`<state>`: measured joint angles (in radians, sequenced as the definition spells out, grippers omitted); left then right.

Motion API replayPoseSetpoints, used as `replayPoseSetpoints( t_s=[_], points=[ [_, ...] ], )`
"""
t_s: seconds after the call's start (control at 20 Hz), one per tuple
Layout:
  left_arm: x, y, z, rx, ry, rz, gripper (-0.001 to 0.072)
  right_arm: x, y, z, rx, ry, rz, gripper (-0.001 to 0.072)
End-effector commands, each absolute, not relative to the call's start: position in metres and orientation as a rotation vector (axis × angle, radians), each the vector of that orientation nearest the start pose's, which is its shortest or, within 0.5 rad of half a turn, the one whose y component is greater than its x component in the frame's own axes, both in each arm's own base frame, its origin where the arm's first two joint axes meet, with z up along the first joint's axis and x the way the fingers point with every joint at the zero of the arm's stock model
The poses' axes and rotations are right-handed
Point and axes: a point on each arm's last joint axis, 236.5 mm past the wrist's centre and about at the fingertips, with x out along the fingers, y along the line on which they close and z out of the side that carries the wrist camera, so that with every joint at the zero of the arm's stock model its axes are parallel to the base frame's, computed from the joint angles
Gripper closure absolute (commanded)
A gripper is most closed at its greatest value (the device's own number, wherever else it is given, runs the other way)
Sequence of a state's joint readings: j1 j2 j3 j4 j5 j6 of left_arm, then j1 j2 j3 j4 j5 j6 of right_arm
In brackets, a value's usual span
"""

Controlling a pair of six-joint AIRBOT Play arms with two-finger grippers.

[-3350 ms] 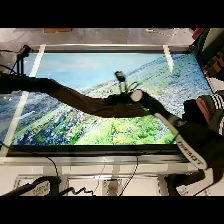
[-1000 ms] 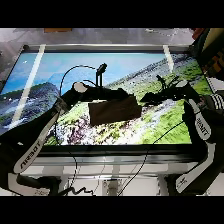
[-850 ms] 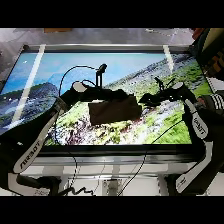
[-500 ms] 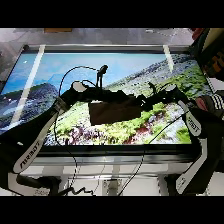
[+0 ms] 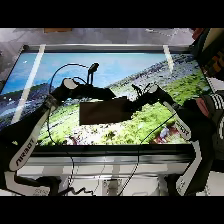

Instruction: Fold the clothes and pants, and hang the long-sleeved shirts on hangers.

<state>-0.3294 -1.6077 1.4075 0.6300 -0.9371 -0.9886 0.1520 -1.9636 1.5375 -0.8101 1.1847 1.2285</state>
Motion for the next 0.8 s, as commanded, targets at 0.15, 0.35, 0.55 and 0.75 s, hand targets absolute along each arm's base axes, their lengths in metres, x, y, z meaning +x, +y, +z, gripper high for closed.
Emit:
replayPoseSetpoints(
  t_s=[0.15,0.35,0.55,0.75],
  points=[
    [0.409,-0.131,0.018,0.119,1.265,-0.574,0.0697,0.505,0.163,0.025,0.222,1.145,0.631,0.0695],
    [0.400,-0.009,0.046,0.348,1.317,-0.142,0.0697,0.513,0.040,0.122,0.225,1.016,0.259,0.0696],
    [0.394,0.015,0.077,0.411,1.262,-0.063,0.0696,0.458,-0.066,0.215,0.315,0.903,-0.030,0.0695],
    [0.390,0.010,0.080,0.400,1.262,-0.076,0.0696,0.360,-0.181,0.275,0.352,0.792,-0.497,0.0695]
  ],
)
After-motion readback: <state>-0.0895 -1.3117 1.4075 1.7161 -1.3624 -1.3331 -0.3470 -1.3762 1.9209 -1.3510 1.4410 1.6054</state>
